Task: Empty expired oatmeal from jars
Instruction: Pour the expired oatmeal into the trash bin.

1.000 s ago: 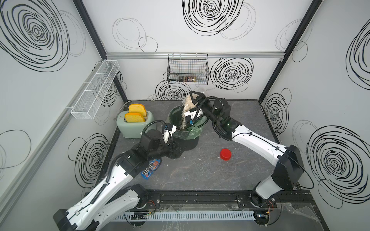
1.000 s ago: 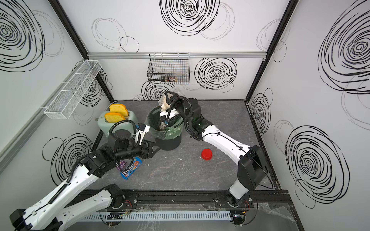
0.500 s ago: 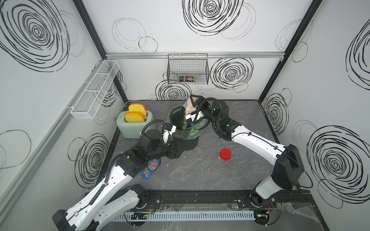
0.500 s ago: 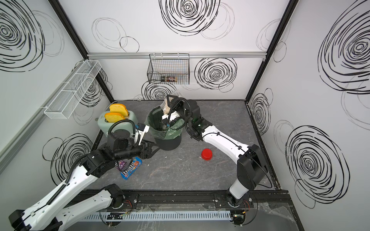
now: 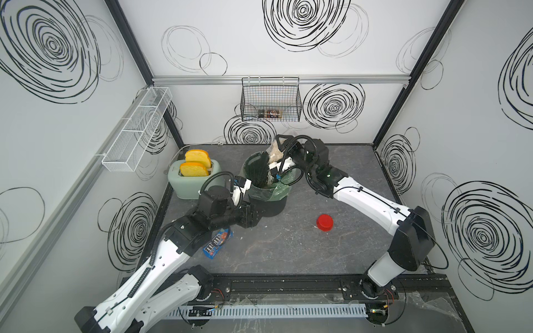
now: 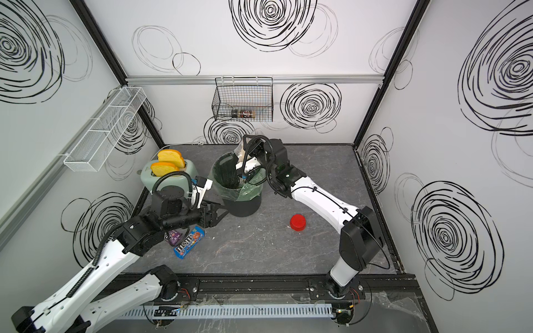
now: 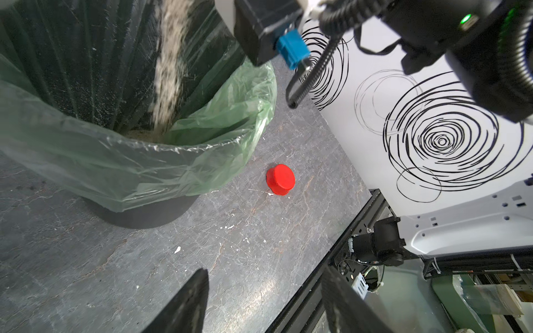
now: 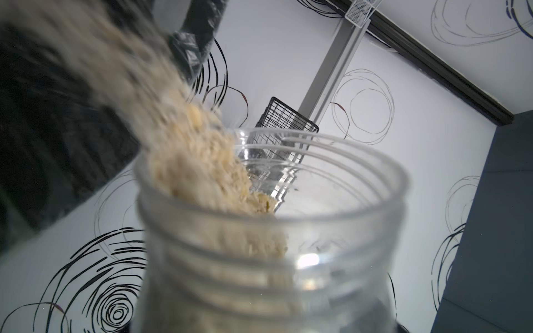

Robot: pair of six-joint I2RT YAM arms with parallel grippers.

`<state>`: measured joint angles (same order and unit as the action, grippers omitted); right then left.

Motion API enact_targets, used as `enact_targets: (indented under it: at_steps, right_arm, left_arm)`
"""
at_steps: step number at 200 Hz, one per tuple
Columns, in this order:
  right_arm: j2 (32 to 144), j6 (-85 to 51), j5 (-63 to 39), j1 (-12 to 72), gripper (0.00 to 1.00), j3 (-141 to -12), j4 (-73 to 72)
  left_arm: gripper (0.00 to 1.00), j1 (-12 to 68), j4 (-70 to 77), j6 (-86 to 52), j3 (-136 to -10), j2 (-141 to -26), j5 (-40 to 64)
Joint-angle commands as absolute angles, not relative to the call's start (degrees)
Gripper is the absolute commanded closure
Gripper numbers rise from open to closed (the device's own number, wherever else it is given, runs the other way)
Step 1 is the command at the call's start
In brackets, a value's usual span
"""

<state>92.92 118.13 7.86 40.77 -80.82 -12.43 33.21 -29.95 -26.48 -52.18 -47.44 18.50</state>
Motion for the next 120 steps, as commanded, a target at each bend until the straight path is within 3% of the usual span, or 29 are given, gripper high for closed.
enact_targets:
  at_steps: [1, 85, 120]
  right_arm:
    - [93.75, 117.43, 7.19, 43.26, 0.52, -81.23, -11.58]
    - [92.82, 114.82, 10.53, 41.72, 0.52, -80.17, -12.91]
    - [92.11, 116.51, 6.99, 41.12, 0.52, -81.5, -8.95]
  left_arm:
    - [0.33, 32.34, -27.14, -26.23, -52.78, -46.86, 19.72]
    - [0.33, 31.37, -28.8, -25.47, -54.25, -47.45, 20.12]
    - [0.33, 30.63, -28.06, -26.05, -53.35, -45.75, 19.47]
